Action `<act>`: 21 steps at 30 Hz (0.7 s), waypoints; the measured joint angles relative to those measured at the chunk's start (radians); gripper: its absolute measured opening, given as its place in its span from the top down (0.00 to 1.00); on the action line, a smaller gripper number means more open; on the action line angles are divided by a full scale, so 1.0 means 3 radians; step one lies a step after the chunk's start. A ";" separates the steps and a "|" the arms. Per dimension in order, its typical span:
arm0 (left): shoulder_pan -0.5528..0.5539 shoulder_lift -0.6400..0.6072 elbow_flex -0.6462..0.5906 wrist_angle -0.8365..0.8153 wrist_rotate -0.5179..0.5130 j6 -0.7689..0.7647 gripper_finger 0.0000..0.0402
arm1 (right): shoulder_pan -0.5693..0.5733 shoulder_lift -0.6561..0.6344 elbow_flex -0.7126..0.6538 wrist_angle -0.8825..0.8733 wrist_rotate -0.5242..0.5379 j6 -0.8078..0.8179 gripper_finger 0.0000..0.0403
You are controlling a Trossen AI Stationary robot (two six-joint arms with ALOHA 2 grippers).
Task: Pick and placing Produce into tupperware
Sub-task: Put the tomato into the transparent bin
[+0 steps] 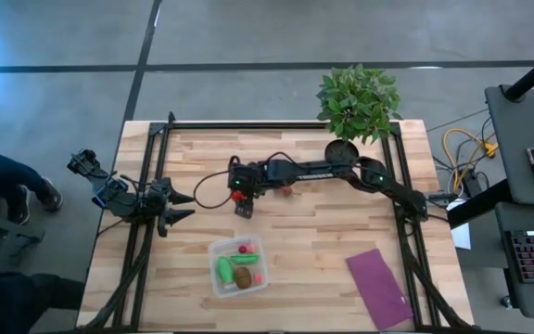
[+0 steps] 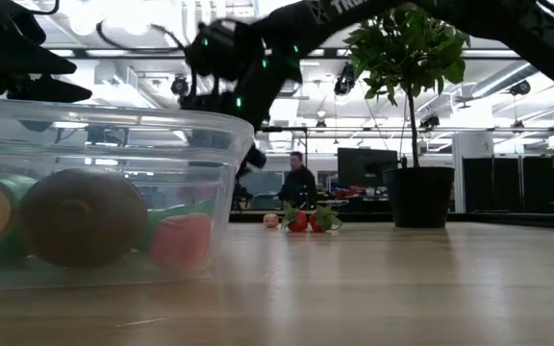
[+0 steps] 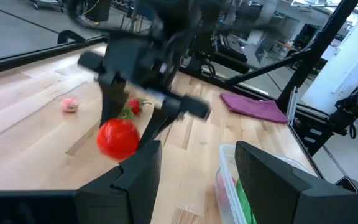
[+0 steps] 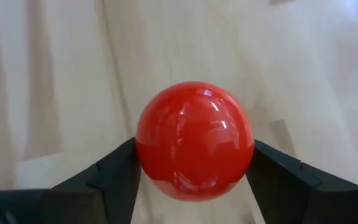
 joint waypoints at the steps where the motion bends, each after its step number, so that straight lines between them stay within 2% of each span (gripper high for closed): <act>1: 0.0000 0.0000 0.0000 0.0000 0.0000 0.0000 0.52 | 0.0006 -0.0001 0.0115 -0.0154 0.0000 -0.0014 0.38; 9: 0.0000 0.0000 0.0000 0.0000 0.0000 0.0001 0.52 | 0.0163 -0.0025 0.1203 -0.1975 -0.0047 -0.0280 0.36; 12: -0.0001 -0.0001 0.0000 -0.0001 0.0001 0.0001 0.52 | 0.0312 -0.0275 0.0992 -0.2078 -0.0326 -0.0299 0.36; 15: 0.0000 -0.0003 0.0000 0.0000 0.0000 0.0000 0.52 | 0.0457 -0.0380 0.0848 -0.2038 -0.0457 -0.0123 0.36; 18: -0.0001 -0.0001 0.0000 -0.0001 0.0000 0.0001 0.52 | 0.0576 -0.0380 0.0782 -0.1779 -0.0465 0.0039 0.36; 21: 0.0000 0.0000 0.0000 -0.0001 0.0000 0.0001 0.52 | 0.0650 -0.0351 0.0700 -0.1391 -0.0620 0.0287 0.36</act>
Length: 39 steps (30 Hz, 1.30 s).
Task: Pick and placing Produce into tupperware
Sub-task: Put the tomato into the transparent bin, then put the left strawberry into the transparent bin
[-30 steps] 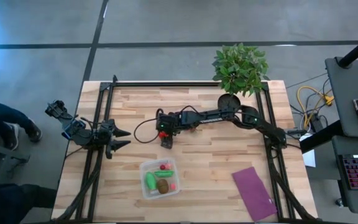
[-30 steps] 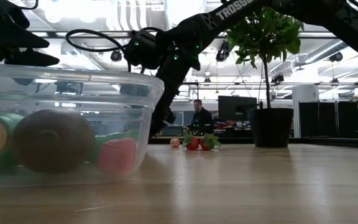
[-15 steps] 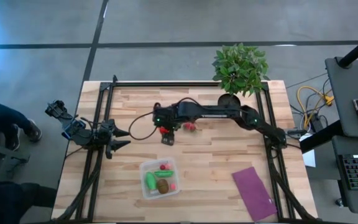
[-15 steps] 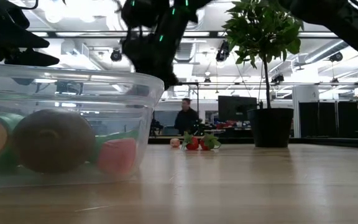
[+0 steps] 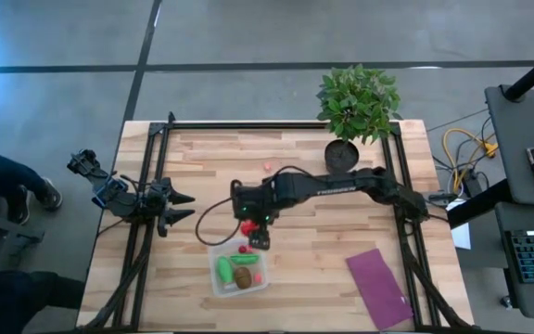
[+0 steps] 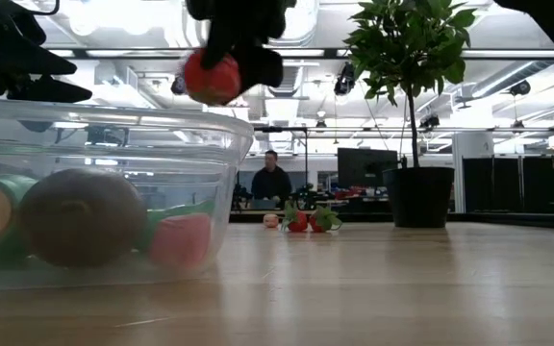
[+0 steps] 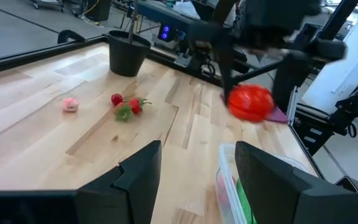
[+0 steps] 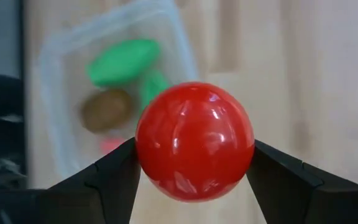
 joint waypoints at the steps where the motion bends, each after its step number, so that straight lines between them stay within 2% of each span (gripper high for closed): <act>1: -0.0001 -0.0001 0.0000 0.0000 0.0001 -0.0001 0.52 | 0.0020 0.0025 -0.0039 0.0110 -0.0079 0.0117 0.36; 3: 0.0000 -0.0001 0.0000 0.0000 0.0000 0.0000 0.52 | 0.0056 0.0094 -0.0092 0.0326 -0.0187 0.0327 0.36; 8: -0.0001 -0.0005 0.0000 0.0003 0.0000 0.0000 0.52 | 0.0172 0.0309 -0.0086 0.0548 -0.0164 0.0586 0.36; 14: -0.0001 -0.0005 0.0000 0.0000 0.0002 0.0000 0.52 | 0.0304 0.0445 -0.0083 0.0612 0.0235 0.0635 0.35; 19: 0.0000 -0.0004 0.0000 0.0001 0.0000 0.0000 0.52 | 0.0379 0.0406 -0.0073 0.0582 0.0761 0.0509 0.25; 24: 0.0000 -0.0001 0.0000 0.0001 0.0001 -0.0001 0.52 | 0.0364 0.0343 0.0010 0.0537 0.0860 0.0514 0.15; 30: 0.0000 0.0000 0.0000 0.0001 0.0000 -0.0001 0.52 | 0.0163 0.0342 0.0354 -0.0508 0.1108 0.1203 0.13; 33: 0.0000 0.0000 0.0000 0.0001 0.0000 0.0000 0.52 | -0.0071 0.0332 0.0438 -0.1088 0.1133 0.1309 0.15; 36: -0.0001 0.0000 0.0000 0.0001 0.0001 -0.0001 0.52 | -0.0255 0.0333 0.0402 -0.1418 0.1192 0.1020 0.17; 39: -0.0001 0.0000 0.0000 0.0001 0.0001 0.0000 0.52 | -0.0363 0.0333 0.0313 -0.1416 0.1294 0.0450 0.18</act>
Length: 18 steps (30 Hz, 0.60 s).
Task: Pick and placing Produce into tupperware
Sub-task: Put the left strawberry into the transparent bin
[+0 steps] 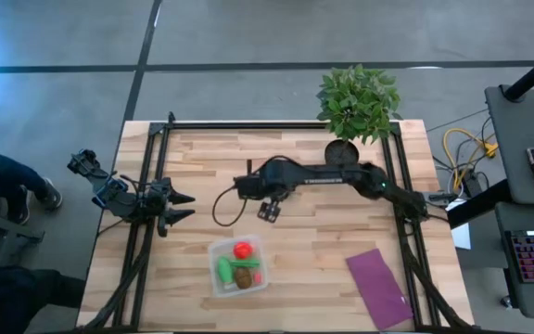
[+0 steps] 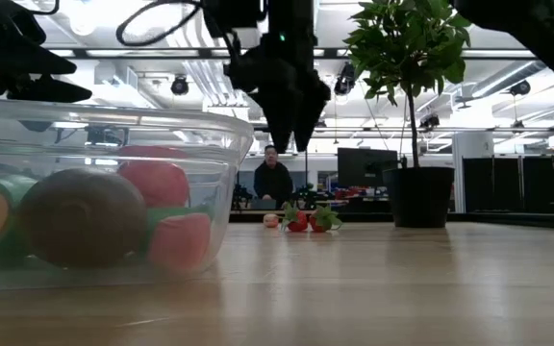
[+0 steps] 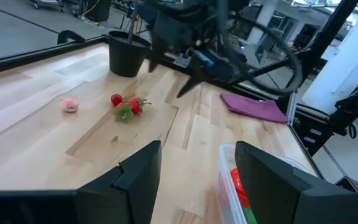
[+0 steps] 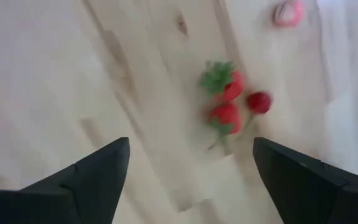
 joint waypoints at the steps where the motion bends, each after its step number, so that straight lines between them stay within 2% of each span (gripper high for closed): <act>1: 0.0000 -0.0001 0.0000 0.0000 -0.0001 -0.0001 0.52 | -0.0037 0.0000 -0.0022 0.0007 0.0014 -0.0155 0.18; 6: 0.0000 -0.0001 0.0000 0.0000 0.0000 0.0000 0.52 | -0.0245 0.0004 -0.0143 0.0181 0.0027 -0.0518 0.18; 12: 0.0000 -0.0001 0.0000 0.0000 -0.0001 -0.0001 0.52 | -0.0305 0.0004 -0.0276 0.0366 0.0030 -0.1635 0.18; 18: 0.0001 -0.0001 0.0000 0.0000 -0.0001 -0.0001 0.52 | -0.0321 0.0004 -0.0479 0.0549 0.0028 -0.2150 0.18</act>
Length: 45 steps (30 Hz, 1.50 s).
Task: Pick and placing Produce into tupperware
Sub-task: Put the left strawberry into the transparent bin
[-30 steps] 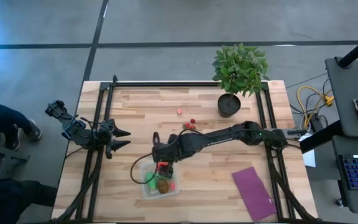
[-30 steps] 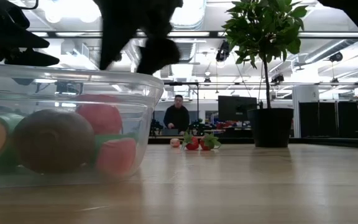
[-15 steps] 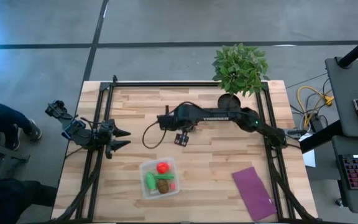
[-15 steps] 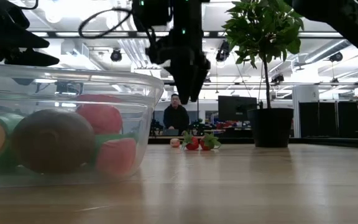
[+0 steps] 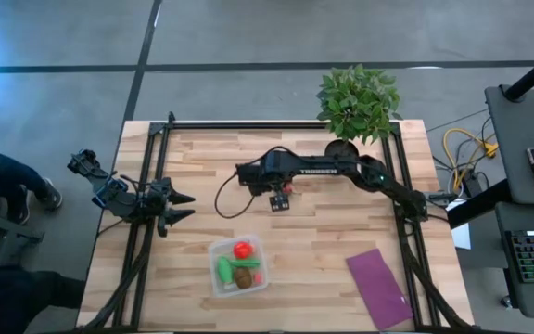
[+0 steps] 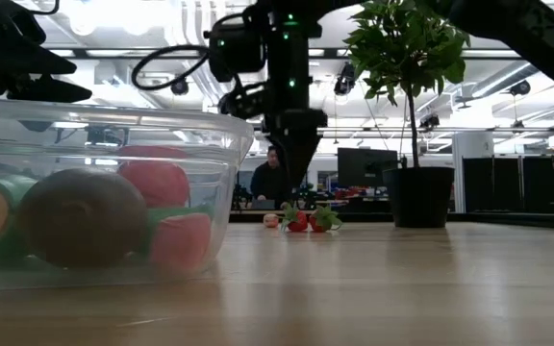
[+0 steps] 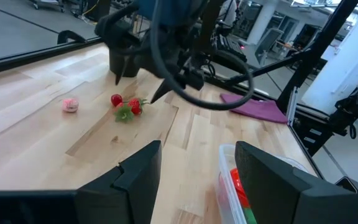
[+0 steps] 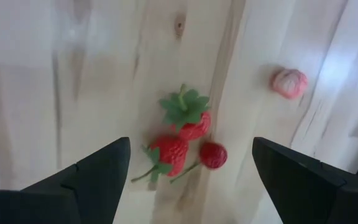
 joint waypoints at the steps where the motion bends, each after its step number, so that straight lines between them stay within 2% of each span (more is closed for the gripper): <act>1: -0.0001 0.0000 0.0000 0.0000 0.0001 0.0000 0.52 | -0.0012 0.0000 -0.0042 0.0067 0.0000 -0.0015 0.18; 12: 0.0000 0.0000 0.0000 0.0000 0.0000 0.0000 0.52 | -0.0143 0.0004 -0.0529 0.0292 -0.0015 -0.0036 0.18; 19: 0.0000 0.0001 0.0000 0.0000 0.0000 0.0001 0.52 | -0.0144 0.0004 -0.0617 0.0517 -0.0173 -0.0027 0.18; 26: 0.0000 0.0001 0.0000 0.0000 0.0000 0.0001 0.52 | -0.0151 0.0004 -0.0733 0.0624 -0.0190 -0.0001 0.20; 38: 0.0000 0.0001 0.0000 0.0000 0.0000 0.0001 0.52 | -0.0149 -0.0001 -0.0839 0.0803 -0.0201 -0.0012 0.43; 45: -0.0001 0.0001 0.0000 0.0000 0.0000 0.0001 0.52 | -0.0149 -0.0001 -0.0834 0.0861 -0.0199 0.0021 0.50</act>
